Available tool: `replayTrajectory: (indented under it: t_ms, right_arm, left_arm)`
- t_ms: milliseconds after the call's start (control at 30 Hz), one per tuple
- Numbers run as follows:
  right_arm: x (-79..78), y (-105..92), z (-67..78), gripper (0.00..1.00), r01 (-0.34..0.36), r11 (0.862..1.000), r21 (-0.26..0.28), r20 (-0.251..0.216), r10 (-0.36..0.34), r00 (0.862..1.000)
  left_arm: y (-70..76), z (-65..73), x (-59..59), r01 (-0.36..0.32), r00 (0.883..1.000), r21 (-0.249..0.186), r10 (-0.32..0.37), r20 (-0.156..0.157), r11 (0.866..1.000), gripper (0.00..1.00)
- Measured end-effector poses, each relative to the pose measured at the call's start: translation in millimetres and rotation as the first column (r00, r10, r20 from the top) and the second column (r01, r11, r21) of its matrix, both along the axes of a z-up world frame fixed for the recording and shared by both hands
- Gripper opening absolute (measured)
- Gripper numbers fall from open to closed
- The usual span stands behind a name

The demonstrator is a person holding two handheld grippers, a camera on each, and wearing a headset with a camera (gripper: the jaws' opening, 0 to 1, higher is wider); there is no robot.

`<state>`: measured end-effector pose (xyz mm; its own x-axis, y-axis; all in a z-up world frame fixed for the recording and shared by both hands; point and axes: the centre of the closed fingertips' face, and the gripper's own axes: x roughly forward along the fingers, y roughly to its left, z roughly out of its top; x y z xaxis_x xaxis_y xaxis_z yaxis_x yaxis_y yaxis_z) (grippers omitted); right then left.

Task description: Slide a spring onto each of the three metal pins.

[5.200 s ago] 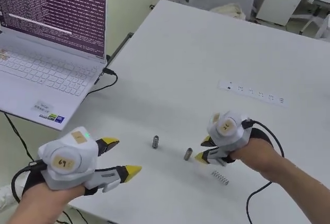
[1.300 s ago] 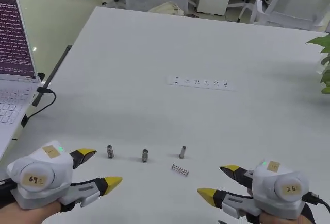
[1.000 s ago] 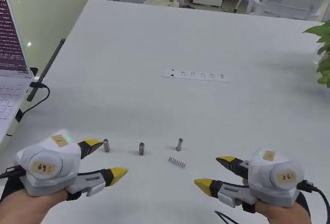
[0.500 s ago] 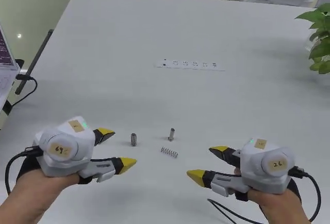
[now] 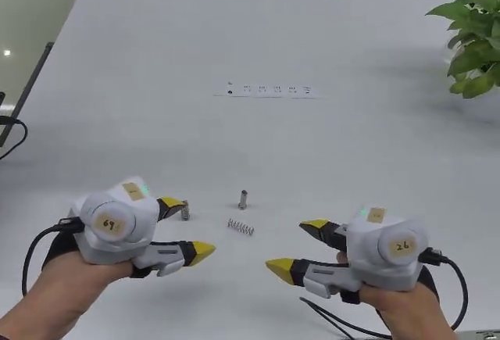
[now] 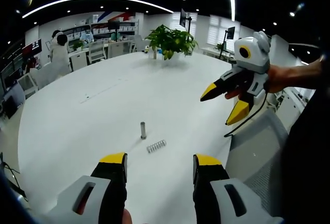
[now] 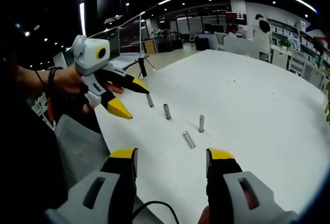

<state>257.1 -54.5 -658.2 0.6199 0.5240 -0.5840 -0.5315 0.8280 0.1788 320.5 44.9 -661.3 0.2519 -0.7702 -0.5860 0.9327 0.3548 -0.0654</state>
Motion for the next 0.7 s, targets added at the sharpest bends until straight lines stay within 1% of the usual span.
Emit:
replayTrajectory:
  t_ms: [100,300,567,633,700]
  right_arm:
    - [-2.0,2.1,0.1,0.52,-0.016,1.0,-0.003,-0.002,0.016,1.0]
    - [-3.2,5.1,0.8,0.51,-0.026,1.0,-0.004,-0.007,0.026,1.0]
    - [-8.5,9.2,2.1,0.5,-0.039,0.999,-0.006,-0.009,0.038,0.999]
    - [-8.8,8.5,1.8,0.5,-0.039,0.999,-0.007,-0.01,0.039,0.999]
    - [-9.6,7.7,2.9,0.51,-0.039,0.999,-0.007,-0.01,0.038,0.999]
  left_arm:
    - [-7.0,-3.0,-0.2,0.021,1.0,0.006,-0.021,-0.003,1.0,0.46]
    - [-14.8,-8.9,0.3,0.053,0.999,0.023,-0.053,0.0,0.998,0.45]
    - [-27.4,-23.7,1.5,0.111,0.994,0.06,-0.111,-0.001,0.992,0.44]
    - [-30.3,-25.3,2.2,0.117,0.993,0.061,-0.117,-0.003,0.991,0.44]
    - [-37.7,-31.8,3.8,0.136,0.991,0.069,-0.136,-0.005,0.988,0.43]
